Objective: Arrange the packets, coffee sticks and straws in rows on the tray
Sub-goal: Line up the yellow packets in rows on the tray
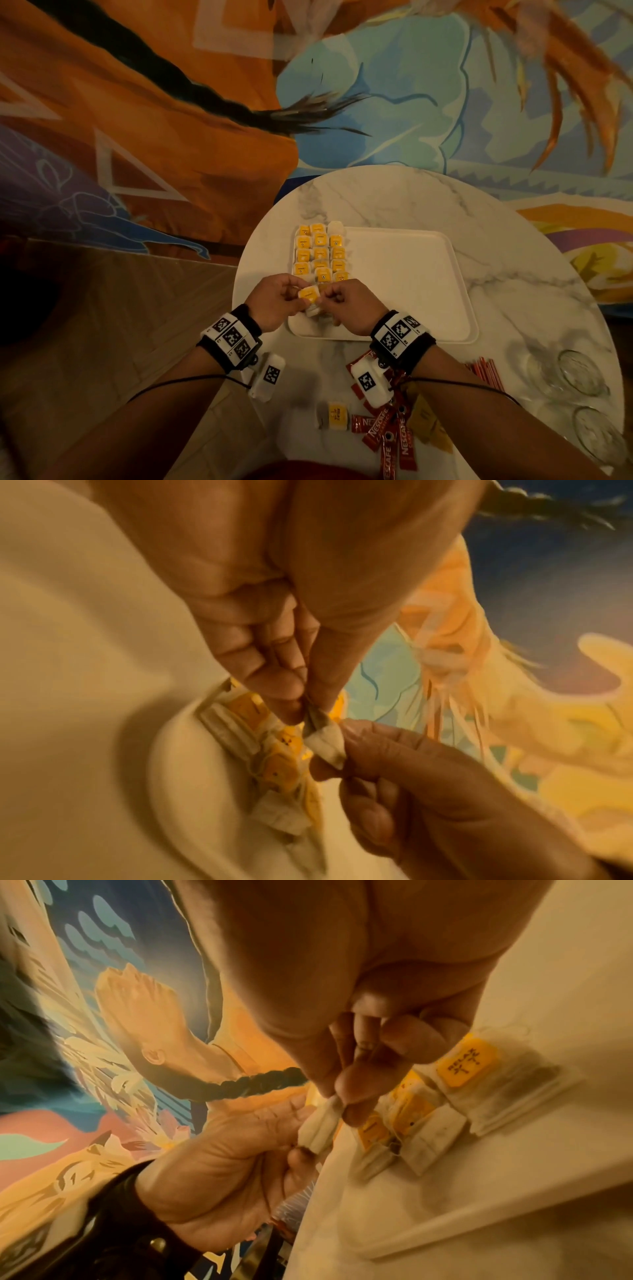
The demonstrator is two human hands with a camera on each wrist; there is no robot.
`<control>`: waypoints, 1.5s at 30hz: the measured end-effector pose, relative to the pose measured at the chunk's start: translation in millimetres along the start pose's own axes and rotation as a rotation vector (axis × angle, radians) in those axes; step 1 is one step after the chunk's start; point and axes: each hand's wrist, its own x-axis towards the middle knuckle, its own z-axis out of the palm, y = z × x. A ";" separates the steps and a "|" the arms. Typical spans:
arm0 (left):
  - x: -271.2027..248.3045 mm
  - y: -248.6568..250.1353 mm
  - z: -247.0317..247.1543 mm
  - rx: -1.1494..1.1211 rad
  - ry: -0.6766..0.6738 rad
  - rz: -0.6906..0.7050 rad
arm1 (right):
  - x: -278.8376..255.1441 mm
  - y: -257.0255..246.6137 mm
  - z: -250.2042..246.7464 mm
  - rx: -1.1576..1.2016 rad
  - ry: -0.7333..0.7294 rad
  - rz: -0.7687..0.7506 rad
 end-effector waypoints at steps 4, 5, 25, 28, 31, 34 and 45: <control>4.9 -8.2 -5.4 0.327 -0.066 0.024 | -1.0 5.5 -6.5 -0.001 0.010 0.048; 5.6 -8.7 -5.4 0.374 -0.069 0.015 | -0.7 7.7 -8.8 0.013 0.024 0.058; 16.7 -14.7 -7.0 0.554 -0.014 -0.082 | -2.5 42.5 -35.6 -0.234 0.155 0.379; 17.3 -15.9 -7.1 0.585 -0.046 -0.087 | -1.6 37.6 -28.4 -0.209 0.102 0.399; 18.2 -16.1 -6.7 0.607 -0.063 -0.084 | 1.0 33.1 -21.0 -0.199 0.097 0.378; 19.0 -16.5 -7.1 0.634 -0.061 -0.088 | 4.8 28.5 -16.7 -0.211 0.083 0.356; 22.1 -14.3 -7.1 0.597 -0.055 -0.124 | 15.8 20.7 -40.1 -0.254 0.180 0.394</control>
